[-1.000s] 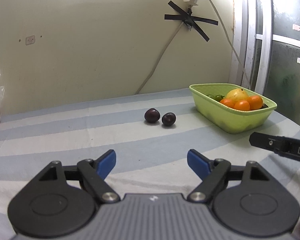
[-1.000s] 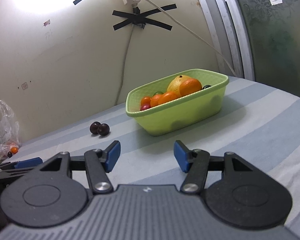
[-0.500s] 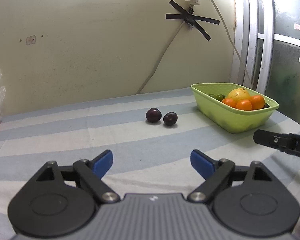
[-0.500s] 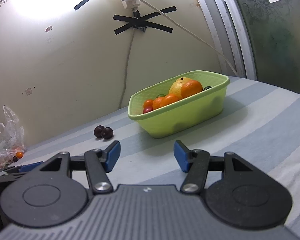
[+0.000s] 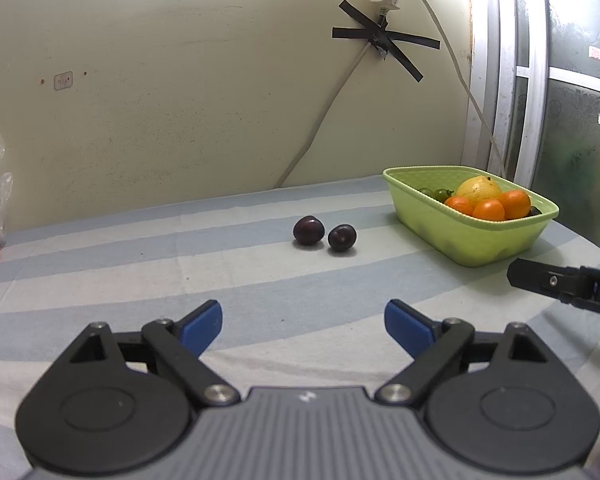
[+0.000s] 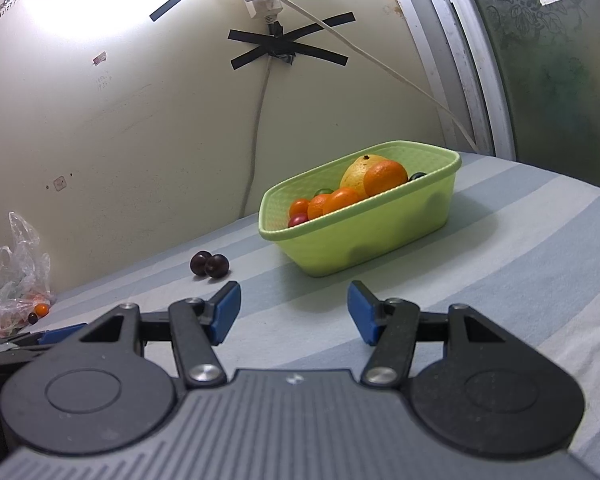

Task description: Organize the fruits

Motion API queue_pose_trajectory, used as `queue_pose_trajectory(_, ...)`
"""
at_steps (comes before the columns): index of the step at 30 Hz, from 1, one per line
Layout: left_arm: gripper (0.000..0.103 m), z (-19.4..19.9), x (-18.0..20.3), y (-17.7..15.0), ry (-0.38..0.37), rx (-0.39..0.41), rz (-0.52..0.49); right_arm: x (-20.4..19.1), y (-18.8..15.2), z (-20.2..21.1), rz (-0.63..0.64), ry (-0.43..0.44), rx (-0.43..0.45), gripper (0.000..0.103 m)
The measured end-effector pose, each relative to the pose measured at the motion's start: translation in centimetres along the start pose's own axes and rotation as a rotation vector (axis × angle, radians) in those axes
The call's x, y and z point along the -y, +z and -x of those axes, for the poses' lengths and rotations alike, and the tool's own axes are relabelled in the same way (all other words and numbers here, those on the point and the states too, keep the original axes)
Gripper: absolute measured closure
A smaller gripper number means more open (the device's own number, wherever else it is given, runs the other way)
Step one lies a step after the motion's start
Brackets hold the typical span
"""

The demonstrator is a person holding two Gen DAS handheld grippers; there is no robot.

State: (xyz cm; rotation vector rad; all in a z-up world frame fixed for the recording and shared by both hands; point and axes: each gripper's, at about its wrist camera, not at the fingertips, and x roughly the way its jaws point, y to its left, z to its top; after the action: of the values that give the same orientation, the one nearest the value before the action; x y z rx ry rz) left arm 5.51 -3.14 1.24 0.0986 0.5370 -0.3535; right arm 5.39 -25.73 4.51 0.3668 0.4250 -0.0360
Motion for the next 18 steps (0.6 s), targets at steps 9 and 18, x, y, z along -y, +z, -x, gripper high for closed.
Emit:
queue_pose_trajectory(9,0.000,0.20,-0.01,0.02,0.005,0.005,0.006,0.05,0.07,-0.05,0.002,0.002,-0.003,0.041)
queue_pose_trajectory(18,0.000,0.20,0.16,0.07,0.020,0.000,0.007,-0.02,0.07,-0.08,0.002,0.001,-0.004,0.041)
